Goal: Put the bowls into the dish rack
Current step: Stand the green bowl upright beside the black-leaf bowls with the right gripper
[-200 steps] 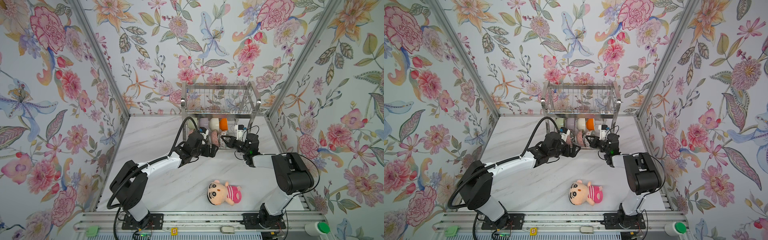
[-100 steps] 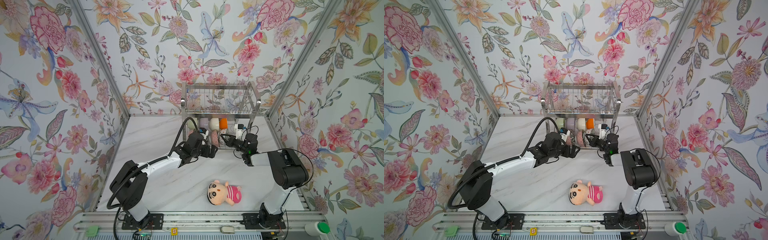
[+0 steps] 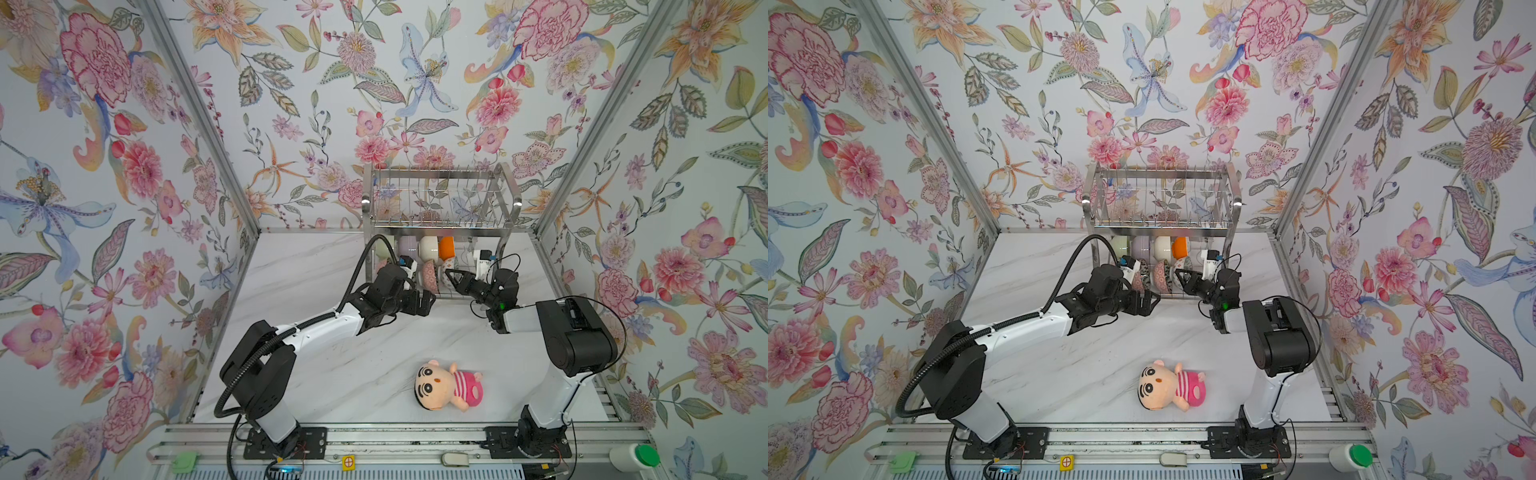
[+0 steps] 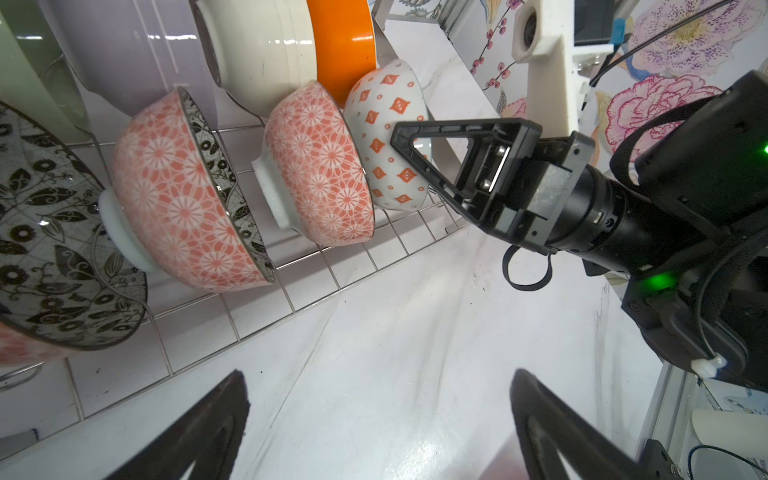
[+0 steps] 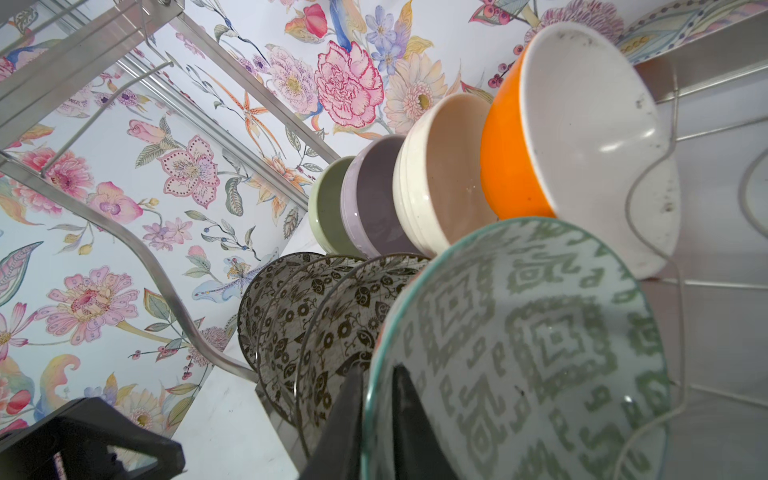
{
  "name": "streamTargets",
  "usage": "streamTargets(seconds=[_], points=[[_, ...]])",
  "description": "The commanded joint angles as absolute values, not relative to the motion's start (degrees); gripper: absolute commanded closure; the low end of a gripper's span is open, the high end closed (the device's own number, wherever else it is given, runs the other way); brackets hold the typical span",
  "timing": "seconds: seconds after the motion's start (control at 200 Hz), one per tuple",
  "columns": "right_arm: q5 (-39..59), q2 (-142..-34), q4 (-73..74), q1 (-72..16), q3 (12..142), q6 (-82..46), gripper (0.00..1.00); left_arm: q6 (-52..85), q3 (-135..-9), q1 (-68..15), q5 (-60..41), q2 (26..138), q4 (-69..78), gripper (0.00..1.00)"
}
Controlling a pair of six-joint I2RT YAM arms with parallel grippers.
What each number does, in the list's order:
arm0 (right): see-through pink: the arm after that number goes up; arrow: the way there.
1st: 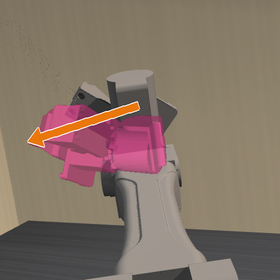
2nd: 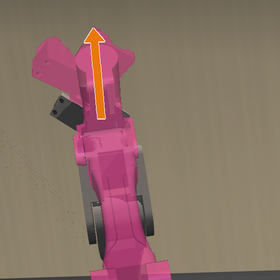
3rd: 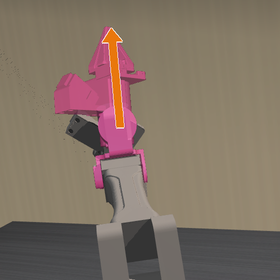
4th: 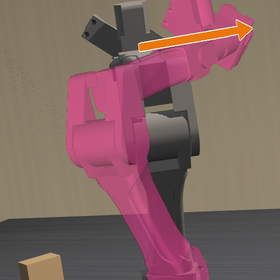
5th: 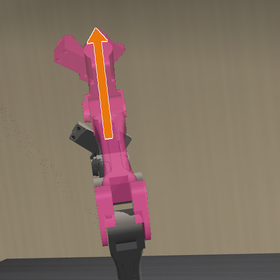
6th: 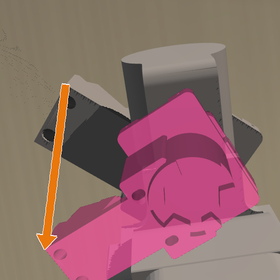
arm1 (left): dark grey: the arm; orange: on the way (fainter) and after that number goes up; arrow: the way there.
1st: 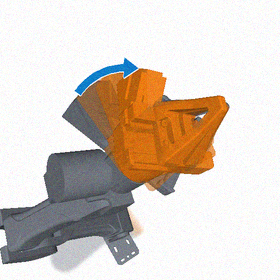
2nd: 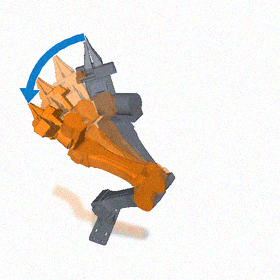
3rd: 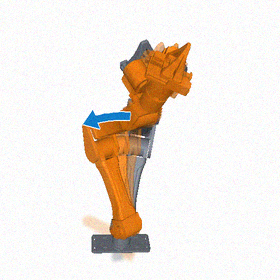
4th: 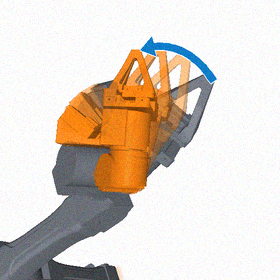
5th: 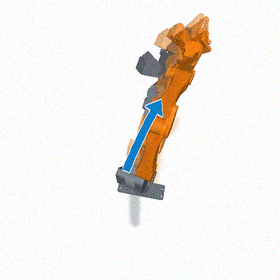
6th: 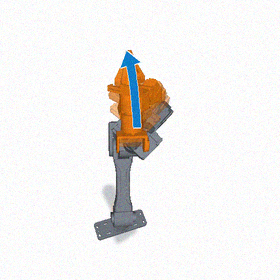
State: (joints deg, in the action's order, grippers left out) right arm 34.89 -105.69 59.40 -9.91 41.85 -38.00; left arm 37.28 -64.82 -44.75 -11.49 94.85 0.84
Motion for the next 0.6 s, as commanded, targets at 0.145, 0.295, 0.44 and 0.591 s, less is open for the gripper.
streamTargets(seconds=[0.145,0.295,0.44,0.591], points=[[35.07,-102.55,58.35,-9.84,40.69,-37.42,0.80,37.15,-65.05,-44.79,-10.55,93.63,0.06,0.01],[34.85,-100.88,56.11,-9.84,40.61,-36.31,0.75,37.35,-64.29,-44.74,-10.20,92.56,0.20,0.01],[34.39,-98.89,53.90,-9.84,40.30,-35.34,0.71,37.75,-63.57,-44.74,-10.11,91.72,0.47,0.01],[34.01,-97.03,52.18,-9.59,39.84,-34.57,0.68,37.96,-63.04,-44.73,-9.93,90.83,0.43,0.01]])
